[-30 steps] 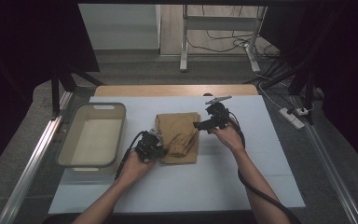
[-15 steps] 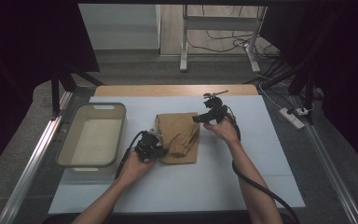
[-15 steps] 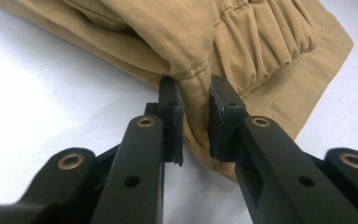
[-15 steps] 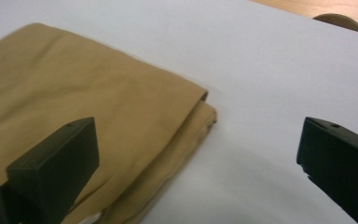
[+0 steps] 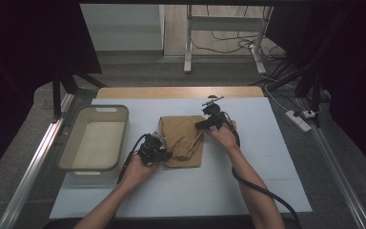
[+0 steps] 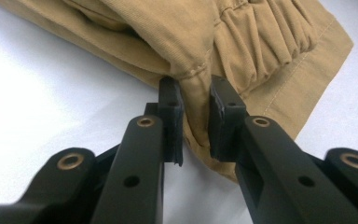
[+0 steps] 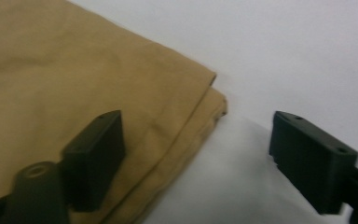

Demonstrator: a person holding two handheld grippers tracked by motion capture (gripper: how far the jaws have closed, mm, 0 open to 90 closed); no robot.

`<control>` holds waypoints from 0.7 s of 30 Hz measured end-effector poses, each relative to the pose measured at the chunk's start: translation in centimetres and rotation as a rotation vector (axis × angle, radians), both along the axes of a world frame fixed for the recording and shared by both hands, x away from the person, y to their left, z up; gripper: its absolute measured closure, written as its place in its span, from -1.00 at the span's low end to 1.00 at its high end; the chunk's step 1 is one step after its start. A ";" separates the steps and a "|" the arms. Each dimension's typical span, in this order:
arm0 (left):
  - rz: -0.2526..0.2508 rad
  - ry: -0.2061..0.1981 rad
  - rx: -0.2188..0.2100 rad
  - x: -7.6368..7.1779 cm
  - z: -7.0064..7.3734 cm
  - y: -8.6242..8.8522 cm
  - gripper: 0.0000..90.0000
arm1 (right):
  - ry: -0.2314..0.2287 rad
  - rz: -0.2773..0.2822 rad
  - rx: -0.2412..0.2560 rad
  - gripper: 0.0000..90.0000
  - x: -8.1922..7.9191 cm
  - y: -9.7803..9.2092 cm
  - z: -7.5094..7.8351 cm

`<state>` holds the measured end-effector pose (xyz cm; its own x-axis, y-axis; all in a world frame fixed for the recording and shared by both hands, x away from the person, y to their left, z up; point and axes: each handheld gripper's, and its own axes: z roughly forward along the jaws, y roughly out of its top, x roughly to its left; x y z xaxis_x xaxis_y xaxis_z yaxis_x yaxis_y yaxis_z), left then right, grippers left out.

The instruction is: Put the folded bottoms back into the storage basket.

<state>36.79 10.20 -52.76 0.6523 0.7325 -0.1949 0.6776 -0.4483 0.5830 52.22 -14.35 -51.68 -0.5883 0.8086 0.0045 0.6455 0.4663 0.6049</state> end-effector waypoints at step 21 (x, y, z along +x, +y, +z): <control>0.025 -0.007 -0.054 -0.2 -0.3 0.3 0.72 | 0.046 0.126 0.027 0.84 -0.8 0.8 1.0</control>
